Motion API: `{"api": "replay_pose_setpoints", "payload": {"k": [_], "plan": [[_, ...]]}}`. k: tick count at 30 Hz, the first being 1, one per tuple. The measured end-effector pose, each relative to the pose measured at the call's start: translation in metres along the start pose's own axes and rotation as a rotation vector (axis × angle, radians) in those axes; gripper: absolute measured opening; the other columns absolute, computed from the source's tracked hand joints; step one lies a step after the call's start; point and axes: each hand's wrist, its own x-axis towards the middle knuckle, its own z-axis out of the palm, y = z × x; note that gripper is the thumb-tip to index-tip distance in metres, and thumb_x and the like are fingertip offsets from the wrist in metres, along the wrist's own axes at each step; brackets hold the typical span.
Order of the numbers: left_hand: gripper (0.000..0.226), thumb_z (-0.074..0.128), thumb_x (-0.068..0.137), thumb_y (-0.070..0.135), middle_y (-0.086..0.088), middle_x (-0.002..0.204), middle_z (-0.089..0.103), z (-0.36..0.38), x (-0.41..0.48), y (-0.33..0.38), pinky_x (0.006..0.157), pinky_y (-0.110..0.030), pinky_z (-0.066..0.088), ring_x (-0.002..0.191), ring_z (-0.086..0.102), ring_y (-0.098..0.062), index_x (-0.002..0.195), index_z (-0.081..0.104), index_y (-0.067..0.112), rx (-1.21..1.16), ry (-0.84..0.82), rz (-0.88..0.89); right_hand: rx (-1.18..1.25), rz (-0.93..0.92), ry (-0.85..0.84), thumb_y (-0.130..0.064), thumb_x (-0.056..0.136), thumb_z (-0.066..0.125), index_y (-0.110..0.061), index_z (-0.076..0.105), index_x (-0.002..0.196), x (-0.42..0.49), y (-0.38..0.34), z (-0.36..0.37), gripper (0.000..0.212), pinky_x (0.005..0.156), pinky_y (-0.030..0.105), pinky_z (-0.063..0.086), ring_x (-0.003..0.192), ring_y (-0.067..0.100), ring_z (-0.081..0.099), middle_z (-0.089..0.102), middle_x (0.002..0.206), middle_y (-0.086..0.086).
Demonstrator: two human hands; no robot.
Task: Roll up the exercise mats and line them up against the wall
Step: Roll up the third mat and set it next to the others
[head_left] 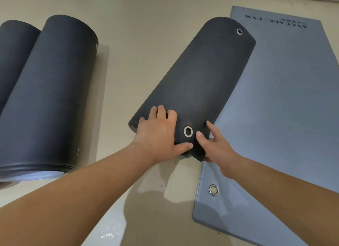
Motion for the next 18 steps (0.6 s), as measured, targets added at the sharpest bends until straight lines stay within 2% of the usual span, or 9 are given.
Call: {"api": "replay_pose_setpoints", "payload": {"k": [2,4,5,6,8,10,12,14,18], "plan": [[0.106,0.047,0.068,0.096,-0.011,0.145,0.043,0.003,0.003,-0.013,0.099,-0.054,0.050,0.139,0.039,-0.032,0.137,0.035,0.016,-0.043,-0.033,-0.094,0.008,-0.144,0.040,-0.044,0.097,0.068,-0.053,0.039,0.142,0.007,-0.004,0.010,0.055,0.095,0.042,0.060,0.118,0.009,0.064,0.061,0.135,-0.011],[0.101,0.052,0.063,0.097,-0.006,0.138,0.046,-0.002,0.010,-0.032,0.096,-0.052,0.052,0.134,0.045,-0.028,0.128,0.036,0.020,-0.155,-0.040,-0.179,-0.003,-0.261,0.078,-0.037,0.094,0.076,-0.040,0.041,0.140,0.013,-0.016,0.020,0.058,0.087,0.021,0.057,0.111,-0.012,0.058,0.057,0.130,-0.017],[0.097,0.058,0.061,0.094,-0.003,0.132,0.048,-0.005,0.013,-0.041,0.094,-0.050,0.053,0.128,0.049,-0.026,0.123,0.037,0.022,-0.229,-0.043,-0.207,0.000,-0.302,0.103,-0.035,0.089,0.081,-0.034,0.038,0.143,0.017,-0.022,0.024,0.069,0.087,0.016,0.054,0.114,-0.015,0.055,0.054,0.130,-0.018],[0.095,0.064,0.060,0.091,0.001,0.129,0.049,-0.007,0.016,-0.051,0.093,-0.048,0.054,0.123,0.051,-0.023,0.121,0.037,0.024,-0.304,-0.051,-0.227,0.020,-0.301,0.121,-0.040,0.082,0.087,-0.034,0.032,0.149,0.022,-0.028,0.028,0.088,0.093,0.020,0.054,0.122,-0.008,0.054,0.051,0.134,-0.018],[0.094,0.074,0.060,0.084,0.006,0.128,0.050,-0.011,0.019,-0.068,0.092,-0.045,0.054,0.117,0.054,-0.019,0.125,0.039,0.026,-0.426,-0.062,-0.246,0.080,-0.190,0.097,-0.054,0.070,0.092,-0.051,0.008,0.157,0.027,-0.039,0.037,0.120,0.100,0.046,0.055,0.130,0.015,0.054,0.043,0.144,-0.021],[0.095,0.081,0.059,0.079,0.011,0.126,0.053,-0.011,0.020,-0.084,0.090,-0.041,0.054,0.110,0.057,-0.015,0.128,0.039,0.029,-0.509,-0.045,-0.257,0.128,-0.083,-0.003,-0.053,0.075,0.089,-0.061,-0.003,0.154,0.025,-0.048,0.050,0.121,0.100,0.058,0.054,0.125,0.020,0.056,0.043,0.143,-0.026],[0.098,0.086,0.056,0.075,0.016,0.119,0.058,-0.012,0.021,-0.098,0.088,-0.036,0.054,0.105,0.062,-0.013,0.131,0.041,0.031,-0.600,-0.020,-0.284,0.133,-0.189,-0.016,-0.052,0.077,0.088,-0.063,0.005,0.154,0.030,-0.052,0.062,0.113,0.103,0.059,0.052,0.126,0.018,0.059,0.049,0.143,-0.030],[0.100,0.088,0.053,0.073,0.022,0.112,0.061,-0.014,0.022,-0.106,0.087,-0.034,0.056,0.101,0.065,-0.009,0.132,0.042,0.033,-0.709,-0.009,-0.331,0.138,-0.307,0.010,-0.048,0.078,0.088,-0.062,0.003,0.155,0.032,-0.058,0.071,0.115,0.107,0.052,0.052,0.131,0.012,0.057,0.050,0.146,-0.030],[0.111,0.087,0.055,0.074,0.023,0.121,0.062,-0.016,0.013,-0.107,0.097,-0.037,0.056,0.109,0.066,-0.009,0.146,0.037,0.036,-0.921,-0.008,-0.405,0.164,-0.396,0.002,-0.042,0.080,0.088,-0.061,0.000,0.157,0.028,-0.080,0.072,0.118,0.107,0.045,0.053,0.127,0.002,0.059,0.055,0.142,-0.031]]}}
